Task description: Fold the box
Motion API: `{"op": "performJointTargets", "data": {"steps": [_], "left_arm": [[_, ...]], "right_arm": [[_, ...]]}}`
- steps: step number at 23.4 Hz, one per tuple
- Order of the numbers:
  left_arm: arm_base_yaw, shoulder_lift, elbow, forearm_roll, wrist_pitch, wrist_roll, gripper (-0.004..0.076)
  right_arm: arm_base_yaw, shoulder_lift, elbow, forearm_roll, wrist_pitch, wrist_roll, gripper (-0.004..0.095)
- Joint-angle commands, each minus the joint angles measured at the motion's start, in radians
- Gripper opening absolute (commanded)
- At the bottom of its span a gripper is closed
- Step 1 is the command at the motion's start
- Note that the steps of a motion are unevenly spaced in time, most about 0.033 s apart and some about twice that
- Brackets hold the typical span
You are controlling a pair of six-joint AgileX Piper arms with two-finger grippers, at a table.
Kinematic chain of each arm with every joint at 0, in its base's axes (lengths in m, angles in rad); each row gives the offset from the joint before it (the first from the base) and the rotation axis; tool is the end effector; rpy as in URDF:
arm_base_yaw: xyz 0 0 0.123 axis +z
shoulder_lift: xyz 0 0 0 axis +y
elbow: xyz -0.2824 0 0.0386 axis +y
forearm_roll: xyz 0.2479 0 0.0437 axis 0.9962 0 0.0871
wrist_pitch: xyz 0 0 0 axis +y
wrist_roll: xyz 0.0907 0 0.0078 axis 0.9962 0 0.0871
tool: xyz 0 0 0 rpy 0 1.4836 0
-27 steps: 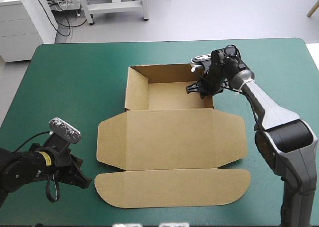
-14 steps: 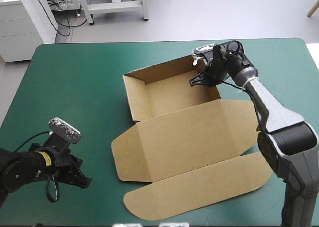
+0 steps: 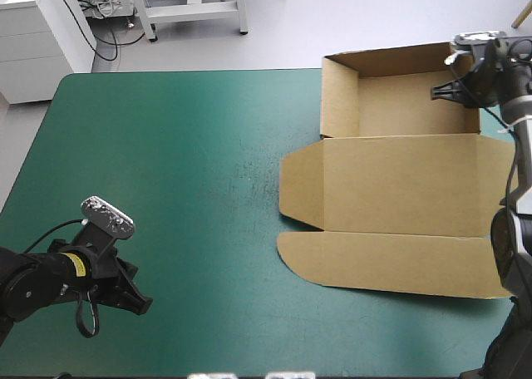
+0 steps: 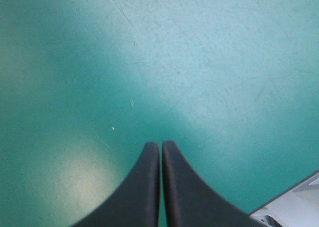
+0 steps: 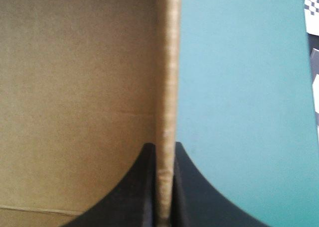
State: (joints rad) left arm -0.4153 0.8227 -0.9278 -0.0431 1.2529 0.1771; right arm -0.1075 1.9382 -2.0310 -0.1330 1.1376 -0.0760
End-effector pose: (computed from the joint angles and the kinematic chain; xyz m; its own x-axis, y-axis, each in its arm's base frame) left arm 0.1106 -0.0528 0.3463 -0.7190 0.4949 -0.4879 0.5458 0.8367 0.0444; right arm 0.4287 -0.0573 0.3654 -0.8272 -0.0422 -0.5603 0.0673 0.9825 -0.1735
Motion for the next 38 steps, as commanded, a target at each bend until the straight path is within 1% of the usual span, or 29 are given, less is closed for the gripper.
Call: {"op": "performJointTargets", "data": {"steps": [1,4,8,10,12,13,14,15,16,17,18,21,23,25,26,27,28,29,30,33,34,35,37,38], "left_arm": [[-0.002,-0.008,-0.025,-0.005,-0.040,-0.010,-0.0008],[-0.002,-0.008,-0.025,-0.005,-0.038,-0.012,-0.0008],[-0.002,-0.008,-0.025,-0.005,-0.023,-0.015,-0.0008],[-0.002,-0.008,-0.025,-0.005,-0.023,-0.015,-0.0008],[-0.002,-0.008,-0.025,-0.005,-0.023,-0.015,-0.0008],[-0.002,-0.008,-0.025,-0.005,-0.021,-0.015,-0.0008],[-0.002,-0.008,-0.025,-0.009,-0.019,-0.016,-0.0008],[-0.002,-0.008,-0.025,-0.014,-0.016,-0.016,-0.0008],[-0.002,-0.008,-0.025,-0.014,-0.014,-0.016,-0.0008],[-0.002,-0.008,-0.025,-0.023,-0.014,-0.016,-0.0008],[-0.002,-0.008,-0.025,-0.024,-0.014,-0.016,-0.0008],[-0.002,-0.008,-0.025,-0.024,-0.014,-0.016,-0.0008],[-0.002,-0.008,-0.025,-0.024,-0.021,-0.016,-0.0008],[-0.002,-0.008,-0.025,-0.024,-0.033,-0.016,-0.0008],[-0.002,-0.008,-0.025,-0.024,-0.044,-0.016,-0.0008],[-0.002,-0.008,-0.025,-0.024,-0.049,-0.016,-0.0008],[-0.002,-0.008,-0.025,-0.024,-0.053,-0.016,-0.0008],[-0.002,-0.008,-0.025,-0.024,-0.053,-0.016,-0.0008],[-0.002,-0.008,-0.025,-0.024,-0.053,-0.016,-0.0008],[-0.002,-0.008,-0.025,-0.024,-0.053,-0.016,-0.0008],[-0.002,-0.008,-0.025,-0.024,-0.053,-0.016,-0.0008],[-0.002,-0.008,-0.025,-0.024,-0.053,-0.016,-0.0008],[-0.002,-0.008,-0.025,-0.023,-0.055,-0.016,-0.0008],[-0.002,-0.008,-0.025,-0.020,-0.062,-0.016,-0.0008]], "right_arm": [[-0.103,-0.065,-0.034,0.016,-0.048,-0.001,-0.0021],[-0.189,-0.051,-0.034,0.055,-0.046,0.012,-0.0019],[-0.239,-0.013,-0.034,0.060,-0.028,0.008,-0.0005],[-0.255,0.008,-0.034,0.068,-0.010,-0.002,0.0052],[-0.265,0.022,-0.034,0.075,0.002,-0.012,0.0167],[-0.271,0.028,-0.034,0.085,-0.003,-0.018,0.0317],[-0.273,0.028,-0.034,0.087,-0.012,-0.020,0.0411],[-0.273,0.028,-0.034,0.083,-0.029,-0.020,0.0594],[-0.273,0.028,-0.035,0.083,-0.031,-0.020,0.0656],[-0.273,0.026,-0.037,0.090,-0.030,-0.020,0.0757],[-0.273,0.026,-0.037,0.092,-0.027,-0.020,0.0780],[-0.273,-0.008,-0.037,0.098,-0.010,-0.021,0.0780],[-0.273,-0.049,-0.038,0.103,-0.002,-0.036,0.0746],[-0.273,-0.096,-0.038,0.133,0.012,-0.056,0.0659],[-0.273,-0.125,-0.038,0.158,0.023,-0.058,0.0577],[-0.273,-0.141,-0.038,0.169,0.024,-0.060,0.0522],[-0.273,-0.168,-0.038,0.198,0.026,-0.060,0.0409],[-0.273,-0.180,-0.038,0.215,0.028,-0.063,0.0344],[-0.273,-0.203,-0.038,0.252,0.031,-0.066,0.0227],[-0.273,-0.229,-0.038,0.326,0.031,-0.073,0.0048],[-0.271,-0.234,-0.038,0.356,0.031,-0.082,0.0004],[-0.267,-0.240,-0.038,0.396,0.031,-0.099,-0.0019],[-0.248,-0.254,-0.034,0.453,0.031,-0.116,-0.0018],[-0.229,-0.260,-0.034,0.455,0.031,-0.123,-0.0018]]}}
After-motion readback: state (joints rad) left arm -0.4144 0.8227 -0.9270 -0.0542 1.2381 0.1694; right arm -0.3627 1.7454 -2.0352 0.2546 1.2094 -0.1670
